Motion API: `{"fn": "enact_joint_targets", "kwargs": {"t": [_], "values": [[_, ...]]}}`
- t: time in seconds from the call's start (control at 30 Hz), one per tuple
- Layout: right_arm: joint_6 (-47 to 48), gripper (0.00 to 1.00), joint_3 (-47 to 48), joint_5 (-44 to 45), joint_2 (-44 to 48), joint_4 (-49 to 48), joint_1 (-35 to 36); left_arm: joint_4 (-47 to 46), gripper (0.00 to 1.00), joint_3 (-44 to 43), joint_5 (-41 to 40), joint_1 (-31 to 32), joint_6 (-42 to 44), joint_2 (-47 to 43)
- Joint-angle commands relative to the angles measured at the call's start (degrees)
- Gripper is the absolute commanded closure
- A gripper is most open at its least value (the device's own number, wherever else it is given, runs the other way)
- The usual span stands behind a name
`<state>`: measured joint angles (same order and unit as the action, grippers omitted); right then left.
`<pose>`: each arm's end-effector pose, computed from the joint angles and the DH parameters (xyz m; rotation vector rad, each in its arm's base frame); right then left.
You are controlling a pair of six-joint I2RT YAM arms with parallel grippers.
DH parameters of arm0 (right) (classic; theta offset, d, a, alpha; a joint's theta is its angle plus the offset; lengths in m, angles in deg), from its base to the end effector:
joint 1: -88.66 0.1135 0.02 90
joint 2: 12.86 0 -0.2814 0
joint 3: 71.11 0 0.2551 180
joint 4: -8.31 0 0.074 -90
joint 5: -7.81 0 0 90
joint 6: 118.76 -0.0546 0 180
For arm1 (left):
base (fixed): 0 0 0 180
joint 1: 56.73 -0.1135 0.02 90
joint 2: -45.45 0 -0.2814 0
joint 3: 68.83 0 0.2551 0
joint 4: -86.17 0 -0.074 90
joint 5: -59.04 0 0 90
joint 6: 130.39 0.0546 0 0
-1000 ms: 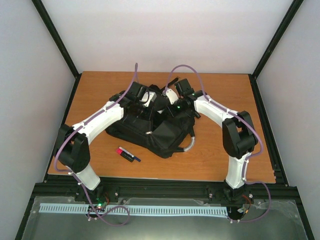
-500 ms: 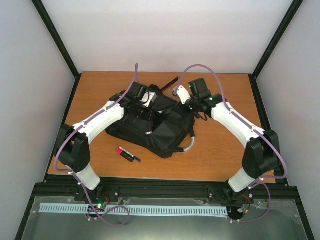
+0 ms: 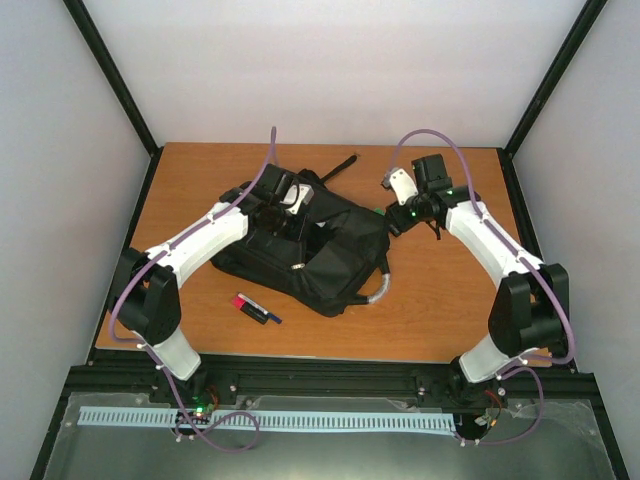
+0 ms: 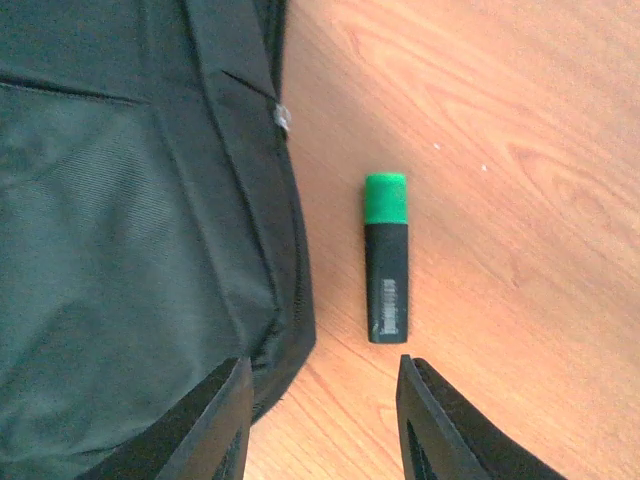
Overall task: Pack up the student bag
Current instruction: Place the stationery in the student bag, then pick up the stationery from the center of the board.
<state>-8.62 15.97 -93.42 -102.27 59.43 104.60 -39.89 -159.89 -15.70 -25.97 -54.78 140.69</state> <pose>0.3317 0.1058 0.2820 -0.8478 2.3422 0.2145 0.3080 -0.2001 0.2676 0.4796 2.6191 -0.6209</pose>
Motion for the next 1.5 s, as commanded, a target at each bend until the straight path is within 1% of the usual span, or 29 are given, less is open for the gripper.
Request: {"fn": "enact_joint_targets", "kwargs": {"t": [0.0, 0.17, 0.3, 0.33, 0.57, 0.7, 1.1, 1.33, 1.47], "values": [[1.0, 0.59, -0.2, 4.4, -3.8, 0.6, -0.9, -0.4, 0.90, -2.4, 3.2, 0.2, -0.4, 0.3], [-0.2, 0.58, 0.5, 5.3, -7.2, -1.2, -1.5, -0.6, 0.90, -2.2, 3.3, 0.3, -0.4, 0.2], [-1.4, 0.58, 2.6, 4.5, -10.8, -1.8, -2.0, -0.5, 0.90, -2.3, 3.5, 0.3, -0.4, 0.3], [-1.5, 0.58, 3.1, 4.5, -11.8, -2.0, -3.1, -0.5, 0.90, -2.3, 3.6, 0.2, -0.4, 0.4], [-0.5, 0.53, 6.0, 5.3, -18.4, -1.2, -3.7, -0.5, 0.90, -2.3, 3.8, 0.3, -0.4, 0.4], [0.4, 0.50, 6.1, 4.5, -20.2, -1.4, -3.7, -0.4, 0.90, -2.3, 4.1, 0.3, -0.5, 0.7], [1.3, 0.51, 12.3, 5.8, -27.7, 2.1, -3.6, -0.4, 0.90, -2.3, 4.3, 0.3, -0.5, 0.8], [1.2, 0.51, 13.4, 7.3, -30.3, 2.5, -3.7, -0.3, 0.90, -2.5, 4.3, 0.3, -0.5, 0.7], [1.0, 0.55, 13.4, 7.5, -31.3, 2.8, -3.6, -0.2, 0.90, -2.5, 4.0, 0.3, -0.4, 0.7]]}}
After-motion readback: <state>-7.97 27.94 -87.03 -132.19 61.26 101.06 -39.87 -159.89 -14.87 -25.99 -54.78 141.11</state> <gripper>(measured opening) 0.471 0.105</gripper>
